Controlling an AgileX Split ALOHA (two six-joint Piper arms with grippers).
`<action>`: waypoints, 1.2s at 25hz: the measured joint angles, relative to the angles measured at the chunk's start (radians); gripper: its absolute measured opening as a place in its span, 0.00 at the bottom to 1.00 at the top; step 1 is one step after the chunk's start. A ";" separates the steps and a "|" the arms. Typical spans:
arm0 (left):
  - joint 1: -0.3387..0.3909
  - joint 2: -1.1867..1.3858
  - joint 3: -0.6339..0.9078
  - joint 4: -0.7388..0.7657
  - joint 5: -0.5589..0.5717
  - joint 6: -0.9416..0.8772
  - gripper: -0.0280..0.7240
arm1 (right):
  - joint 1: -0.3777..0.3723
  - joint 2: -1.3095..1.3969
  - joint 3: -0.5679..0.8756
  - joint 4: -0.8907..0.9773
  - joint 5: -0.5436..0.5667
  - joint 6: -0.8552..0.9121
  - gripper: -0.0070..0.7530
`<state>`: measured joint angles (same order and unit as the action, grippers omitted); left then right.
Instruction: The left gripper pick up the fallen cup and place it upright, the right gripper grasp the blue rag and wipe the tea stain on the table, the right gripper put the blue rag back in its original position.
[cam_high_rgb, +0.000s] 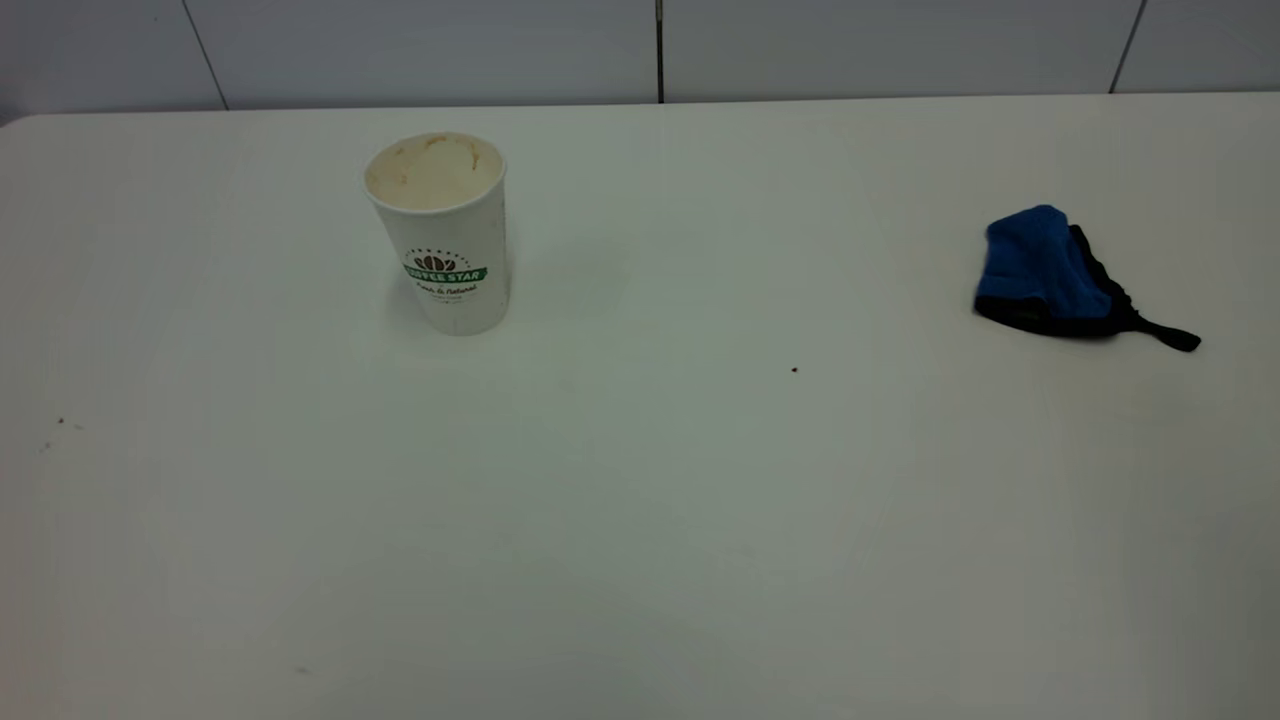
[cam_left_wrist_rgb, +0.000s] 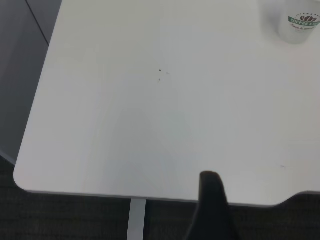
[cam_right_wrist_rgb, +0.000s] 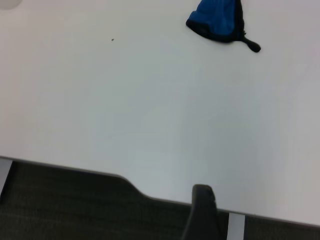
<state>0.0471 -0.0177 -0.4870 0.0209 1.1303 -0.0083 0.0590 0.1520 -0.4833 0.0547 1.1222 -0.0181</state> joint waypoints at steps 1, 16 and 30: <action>0.000 0.000 0.000 0.000 0.000 0.000 0.81 | -0.012 -0.014 0.007 0.000 -0.002 0.000 0.84; 0.000 0.000 0.000 0.000 0.000 0.000 0.81 | -0.072 -0.168 0.015 -0.029 -0.004 0.018 0.80; 0.000 0.000 0.000 0.000 0.000 0.000 0.81 | -0.072 -0.168 0.015 -0.030 -0.004 0.018 0.79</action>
<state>0.0471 -0.0177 -0.4870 0.0209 1.1303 -0.0083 -0.0133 -0.0162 -0.4684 0.0250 1.1179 0.0000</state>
